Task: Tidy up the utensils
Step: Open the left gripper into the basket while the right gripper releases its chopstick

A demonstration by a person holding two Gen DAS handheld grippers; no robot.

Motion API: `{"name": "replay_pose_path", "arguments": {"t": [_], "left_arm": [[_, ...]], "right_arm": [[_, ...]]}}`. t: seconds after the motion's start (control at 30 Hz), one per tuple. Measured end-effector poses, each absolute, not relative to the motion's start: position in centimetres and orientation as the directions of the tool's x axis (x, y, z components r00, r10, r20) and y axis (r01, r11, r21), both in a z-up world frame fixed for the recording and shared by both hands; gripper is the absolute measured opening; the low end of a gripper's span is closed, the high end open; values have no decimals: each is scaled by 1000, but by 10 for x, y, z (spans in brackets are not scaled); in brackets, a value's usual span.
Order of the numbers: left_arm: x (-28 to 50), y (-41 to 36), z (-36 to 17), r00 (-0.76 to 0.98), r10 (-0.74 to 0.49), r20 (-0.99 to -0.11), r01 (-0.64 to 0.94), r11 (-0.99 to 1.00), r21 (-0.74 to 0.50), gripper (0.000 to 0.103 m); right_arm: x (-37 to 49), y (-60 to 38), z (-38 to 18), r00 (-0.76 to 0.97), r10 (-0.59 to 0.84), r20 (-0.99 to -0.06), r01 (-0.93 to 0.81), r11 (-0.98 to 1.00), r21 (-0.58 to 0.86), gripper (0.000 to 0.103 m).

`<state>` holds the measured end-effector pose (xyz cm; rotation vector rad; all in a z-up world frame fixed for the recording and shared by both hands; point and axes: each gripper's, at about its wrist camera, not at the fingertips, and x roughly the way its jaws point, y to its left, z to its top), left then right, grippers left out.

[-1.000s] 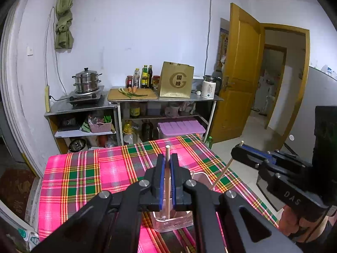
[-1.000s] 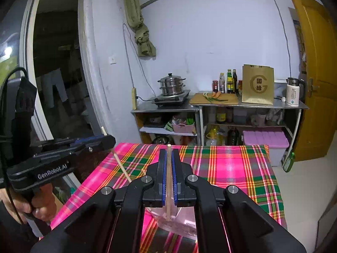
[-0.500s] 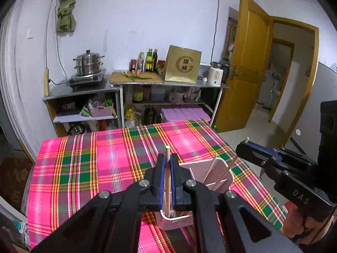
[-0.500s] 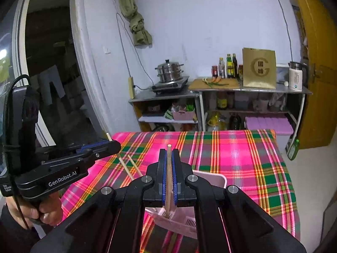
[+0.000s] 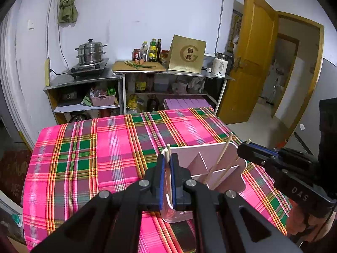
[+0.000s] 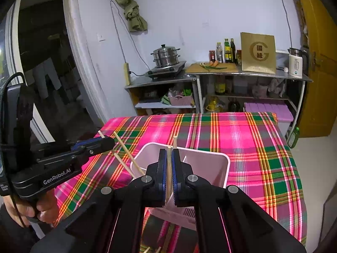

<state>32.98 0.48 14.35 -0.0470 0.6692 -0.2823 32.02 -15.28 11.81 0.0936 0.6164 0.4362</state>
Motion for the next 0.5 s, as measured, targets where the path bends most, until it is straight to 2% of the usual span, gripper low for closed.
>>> {"name": "replay_pose_path", "arguments": {"t": [0.07, 0.2, 0.3, 0.5], "left_arm": [[328, 5, 143, 747, -275, -606, 247, 960, -132, 7], [319, 6, 148, 758, -276, -590, 250, 960, -128, 11], [306, 8, 156, 778, -275, -565, 249, 961, -125, 18], [272, 14, 163, 805, -281, -522, 249, 959, -133, 20]], "right_arm": [[321, -153, 117, 725, 421, -546, -367, 906, 211, 5], [315, -156, 120, 730, 420, -540, -367, 907, 209, 15], [307, -160, 125, 741, 417, -526, -364, 908, 207, 16], [275, -176, 132, 767, 408, -495, -356, 913, 202, 17]]}}
